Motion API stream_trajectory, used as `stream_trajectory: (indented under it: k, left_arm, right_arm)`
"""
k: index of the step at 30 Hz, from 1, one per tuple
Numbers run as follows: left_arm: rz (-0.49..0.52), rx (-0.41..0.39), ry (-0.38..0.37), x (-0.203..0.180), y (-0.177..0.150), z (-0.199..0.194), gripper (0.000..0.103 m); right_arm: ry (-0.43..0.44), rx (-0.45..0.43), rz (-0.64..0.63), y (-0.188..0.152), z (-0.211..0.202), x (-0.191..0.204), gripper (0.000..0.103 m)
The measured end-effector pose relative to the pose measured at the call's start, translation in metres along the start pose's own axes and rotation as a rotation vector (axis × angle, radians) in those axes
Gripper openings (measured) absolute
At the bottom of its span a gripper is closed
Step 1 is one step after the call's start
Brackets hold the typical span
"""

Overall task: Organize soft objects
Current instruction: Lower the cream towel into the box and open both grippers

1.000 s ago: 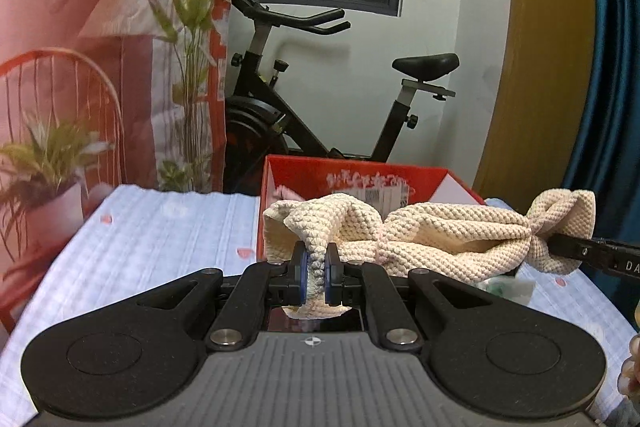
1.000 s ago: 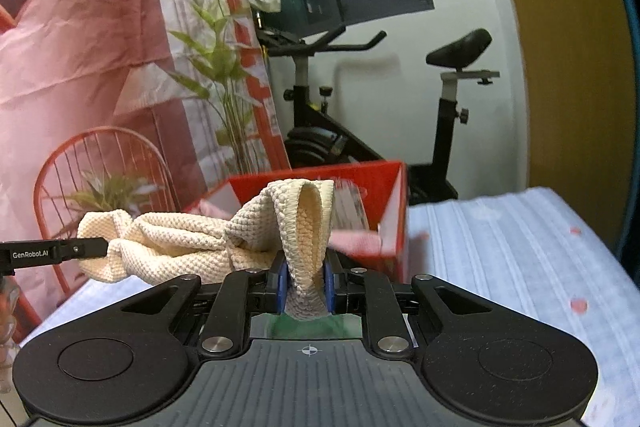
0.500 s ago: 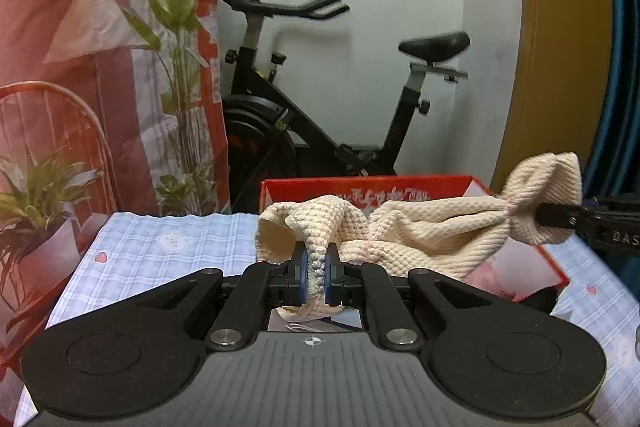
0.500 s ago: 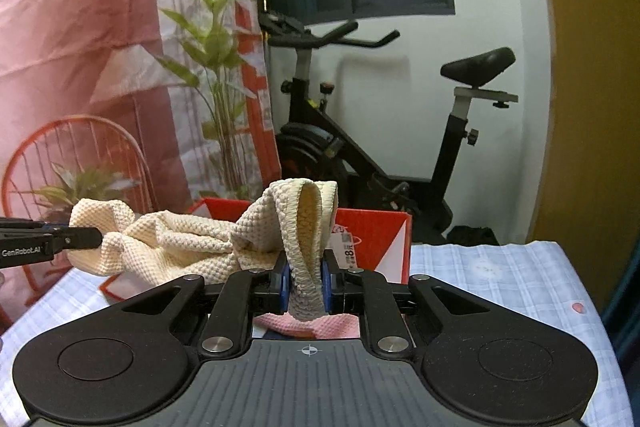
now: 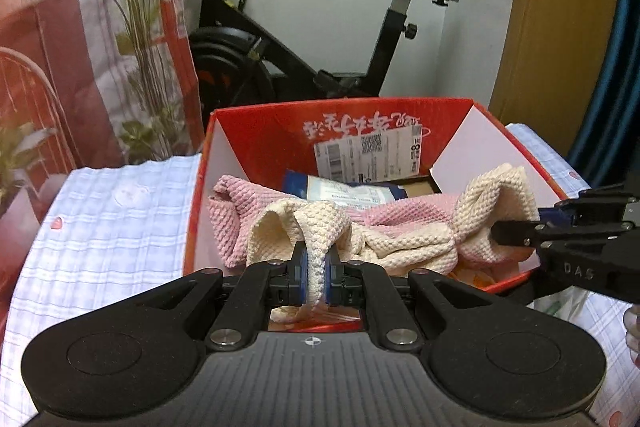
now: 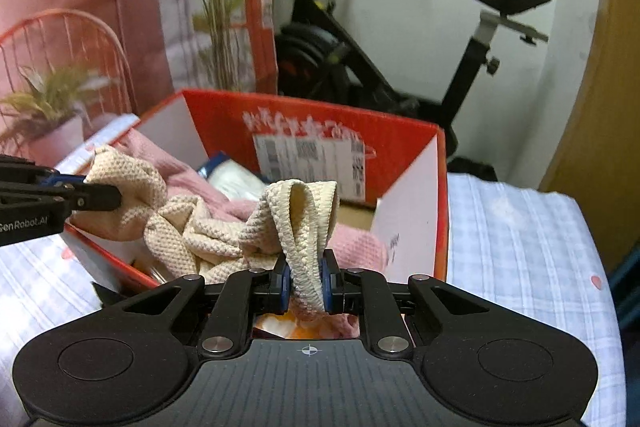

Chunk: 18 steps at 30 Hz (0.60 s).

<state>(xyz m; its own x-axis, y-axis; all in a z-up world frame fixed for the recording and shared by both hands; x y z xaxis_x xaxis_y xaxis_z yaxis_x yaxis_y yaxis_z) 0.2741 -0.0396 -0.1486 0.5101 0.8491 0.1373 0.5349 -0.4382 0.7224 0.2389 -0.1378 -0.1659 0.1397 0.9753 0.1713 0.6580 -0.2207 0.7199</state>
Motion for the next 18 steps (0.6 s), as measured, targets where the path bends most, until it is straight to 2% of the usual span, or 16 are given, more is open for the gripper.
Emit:
stream_trajectory:
  k: [4, 13, 15, 17, 18]
  left_arm:
    - [0.008, 0.02, -0.003, 0.0, 0.0, 0.007, 0.009]
    - [0.016, 0.028, -0.011, 0.001, 0.004, 0.012, 0.01]
    - [0.012, 0.008, -0.027, 0.002, 0.004, 0.007, 0.013]
    - [0.017, -0.019, -0.035, 0.002, 0.004, 0.0, 0.021]
    - [0.024, -0.036, -0.034, 0.002, 0.004, -0.004, 0.024]
  right_arm:
    - [-0.001, 0.042, 0.019, -0.002, 0.012, 0.0, 0.014]
    - [0.012, 0.061, 0.031, -0.003, 0.018, -0.001, 0.015]
    - [0.003, 0.057, 0.03, -0.002, 0.017, -0.002, 0.019]
    - [0.0, 0.037, 0.045, -0.002, 0.013, -0.004, 0.03]
    - [0.002, 0.022, 0.054, -0.003, 0.009, -0.006, 0.032]
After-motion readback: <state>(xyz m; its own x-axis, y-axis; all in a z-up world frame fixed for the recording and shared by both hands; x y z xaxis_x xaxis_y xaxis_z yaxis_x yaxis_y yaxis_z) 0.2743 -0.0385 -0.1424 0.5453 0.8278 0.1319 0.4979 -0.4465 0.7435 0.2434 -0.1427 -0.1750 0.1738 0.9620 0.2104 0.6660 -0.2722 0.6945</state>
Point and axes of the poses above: each gripper's, at about its wrist camera, not at the fingertips, and z roughly the way its jaws point, x to its left, y to its top, the point moved 3 cm from there along z, roughly the way its jaws point, and after that the axes turned 9 degrees about z, right-handed, at the moved point
